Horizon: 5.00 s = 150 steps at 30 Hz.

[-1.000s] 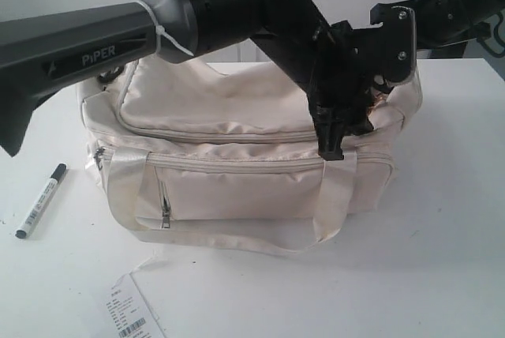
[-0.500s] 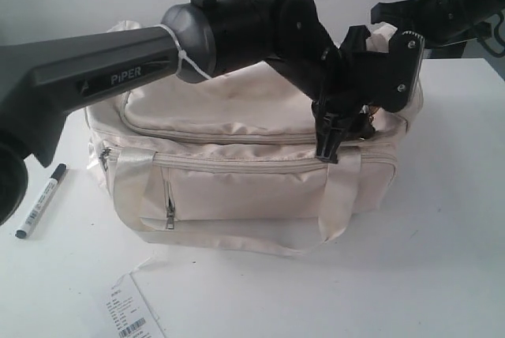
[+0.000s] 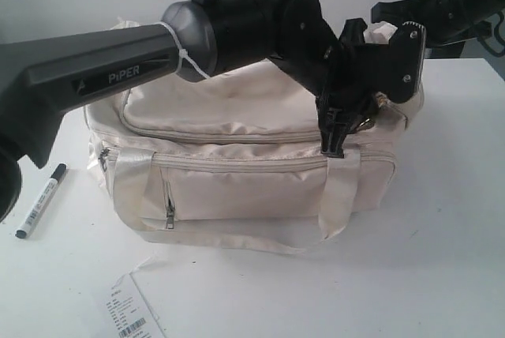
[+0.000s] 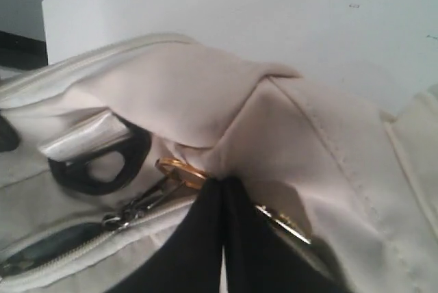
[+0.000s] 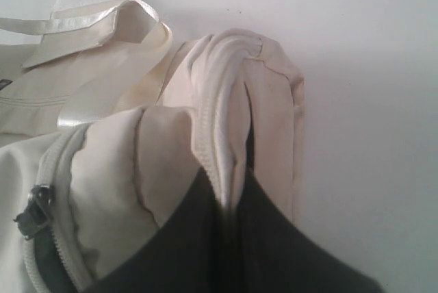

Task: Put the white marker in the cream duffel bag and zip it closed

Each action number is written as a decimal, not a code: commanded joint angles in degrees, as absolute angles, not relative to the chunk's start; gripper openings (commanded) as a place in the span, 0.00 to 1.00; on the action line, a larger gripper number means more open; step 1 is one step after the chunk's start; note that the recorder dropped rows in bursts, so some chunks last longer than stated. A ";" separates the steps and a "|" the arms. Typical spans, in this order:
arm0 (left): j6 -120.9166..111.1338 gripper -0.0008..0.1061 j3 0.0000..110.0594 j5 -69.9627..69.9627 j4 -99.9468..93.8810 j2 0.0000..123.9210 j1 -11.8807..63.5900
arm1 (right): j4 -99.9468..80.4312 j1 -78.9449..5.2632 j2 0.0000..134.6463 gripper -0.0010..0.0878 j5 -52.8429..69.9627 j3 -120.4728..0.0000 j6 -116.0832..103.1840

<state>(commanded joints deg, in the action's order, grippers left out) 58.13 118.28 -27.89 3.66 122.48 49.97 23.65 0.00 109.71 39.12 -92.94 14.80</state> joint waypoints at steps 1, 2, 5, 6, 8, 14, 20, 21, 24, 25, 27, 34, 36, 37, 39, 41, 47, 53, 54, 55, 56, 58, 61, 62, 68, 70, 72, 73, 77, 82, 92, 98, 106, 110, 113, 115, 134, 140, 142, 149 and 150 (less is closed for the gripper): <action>57.26 0.01 118.28 -28.64 3.09 122.18 49.97 | 23.65 0.00 109.71 0.01 39.12 -92.94 14.80; 56.66 0.01 118.28 -29.45 2.99 121.87 49.97 | 23.65 0.00 109.71 0.01 39.12 -92.94 14.80; 55.89 0.01 118.28 -31.41 2.98 121.25 49.97 | 23.65 0.00 109.71 0.01 39.12 -92.94 14.80; 55.06 0.01 118.28 -31.77 2.86 121.00 49.97 | 23.65 0.00 109.71 0.01 39.12 -92.94 14.80; 53.62 0.01 118.28 -33.36 2.23 120.73 49.97 | 23.65 0.00 109.71 0.01 39.12 -92.94 14.80; 45.53 0.01 118.28 -39.56 0.00 120.25 49.97 | 23.65 0.00 109.71 0.01 39.12 -92.94 14.80; 33.13 0.01 118.28 -41.10 -4.77 119.26 49.86 | 23.65 0.00 109.71 0.01 39.12 -92.94 14.80; 32.91 0.01 118.28 -41.66 -4.81 119.17 49.86 | 23.65 0.00 109.71 0.01 39.12 -92.94 14.80; 32.80 0.01 118.38 -43.63 -5.19 118.65 49.86 | 23.65 0.00 109.71 0.01 39.12 -92.94 14.80; 32.90 0.01 118.38 -43.93 -5.46 118.65 49.86 | 23.65 0.00 109.71 0.01 39.12 -92.94 14.80; 33.03 0.01 118.38 -44.64 -5.46 118.55 49.86 | 23.65 0.00 109.71 0.01 39.12 -92.94 14.80; 28.92 0.20 118.38 -45.62 -6.10 118.20 49.86 | 23.65 0.00 109.71 0.01 39.12 -92.94 14.80; 26.87 0.26 118.38 -45.86 -8.36 118.07 49.86 | 23.65 0.00 109.71 0.01 39.12 -92.94 14.80; 25.78 0.30 118.38 -46.01 -9.40 118.07 49.86 | 23.65 0.00 109.71 0.01 39.12 -92.94 14.80; 24.45 0.36 118.38 -46.28 -9.51 118.07 49.86 | 23.65 0.00 109.71 0.01 39.12 -92.94 14.80; 23.66 0.42 118.38 -46.33 -9.02 118.07 49.86 | 23.65 0.00 109.71 0.01 39.12 -92.94 14.80; 32.72 0.48 118.38 -42.13 -2.06 118.07 49.86 | 23.65 0.00 109.71 0.01 39.12 -92.94 14.80; 47.59 0.48 118.38 -40.13 4.02 119.43 49.86 | 23.65 0.00 109.71 0.01 39.12 -92.94 14.80; 50.61 0.50 118.28 -39.99 3.84 119.93 49.86 | 23.65 0.00 109.71 0.01 39.12 -92.94 14.80; 53.31 0.52 118.28 -40.02 3.80 120.13 49.86 | 23.65 0.00 109.71 0.01 39.12 -92.94 14.80; 55.45 0.54 118.28 -40.02 3.46 120.41 49.86 | 23.65 0.00 109.71 0.01 39.12 -92.94 14.80; 58.36 0.59 117.89 -39.05 3.33 120.67 49.86 | 23.65 0.00 109.71 0.01 39.12 -92.94 14.80; 58.68 0.60 117.30 -36.48 3.22 121.18 49.86 | 23.65 0.00 109.71 0.01 39.01 -92.94 14.80; 58.79 0.60 117.30 -35.87 2.93 121.45 49.86 | 23.65 0.00 109.71 0.01 38.95 -92.94 14.80; 58.69 0.60 117.30 -34.65 0.68 123.06 49.86 | 23.65 0.00 109.71 0.01 38.95 -92.94 14.80; 58.35 0.59 117.30 -34.40 0.68 123.31 49.86 | 23.65 0.00 109.71 0.01 38.95 -92.94 14.80; 57.83 0.54 117.30 -34.29 0.68 123.38 49.86 | 23.65 0.00 109.71 0.01 38.95 -92.94 14.80; 57.40 0.49 117.30 -34.29 0.68 123.38 49.86 | 23.65 0.00 109.71 0.01 38.95 -92.94 14.80; 56.23 0.18 117.30 -34.55 0.65 123.38 49.86 | 23.65 0.00 109.71 0.01 38.95 -92.94 14.80; 49.27 0.01 117.42 -34.80 -1.08 122.02 49.86 | 23.65 0.00 109.71 0.01 38.95 -92.94 14.80; 36.12 0.01 117.42 -40.35 -3.18 118.76 49.76 | 23.65 0.00 109.71 0.01 38.95 -92.94 14.80; 19.90 0.01 117.42 -40.70 -3.18 118.67 49.76 | 23.65 0.00 109.71 0.01 38.95 -92.94 14.80; 17.31 0.01 117.42 -40.81 -3.18 116.82 49.76 | 23.65 0.00 109.71 0.01 38.95 -92.94 14.80; 16.68 0.01 117.42 -41.34 -3.18 116.55 49.76 | 23.65 0.00 109.71 0.01 38.95 -92.94 14.80; 16.50 0.04 117.31 -41.59 -3.28 116.97 49.76 | 23.65 0.00 109.71 0.01 38.95 -92.94 14.80; 16.47 0.07 117.31 -41.69 -3.28 117.07 49.76 | 23.65 0.00 109.71 0.01 38.95 -92.94 14.80; 10.79 0.43 117.31 -47.54 -2.59 116.97 49.76 | 23.54 0.00 109.71 0.01 38.97 -92.94 14.80; 8.60 0.46 117.31 -47.45 -5.16 116.02 49.76 | 23.54 0.00 109.71 0.01 38.97 -92.94 14.80; 8.98 0.43 117.31 -46.64 -5.16 115.37 49.76 | 23.54 0.00 109.71 0.01 38.97 -92.94 14.80; 2.05 0.40 117.31 -38.44 -1.95 115.71 49.34 | 23.54 0.00 109.71 0.01 38.97 -92.94 14.80; -1.22 0.38 117.31 -36.76 -1.08 116.37 49.23 | 23.54 0.00 109.71 0.01 38.97 -92.94 14.80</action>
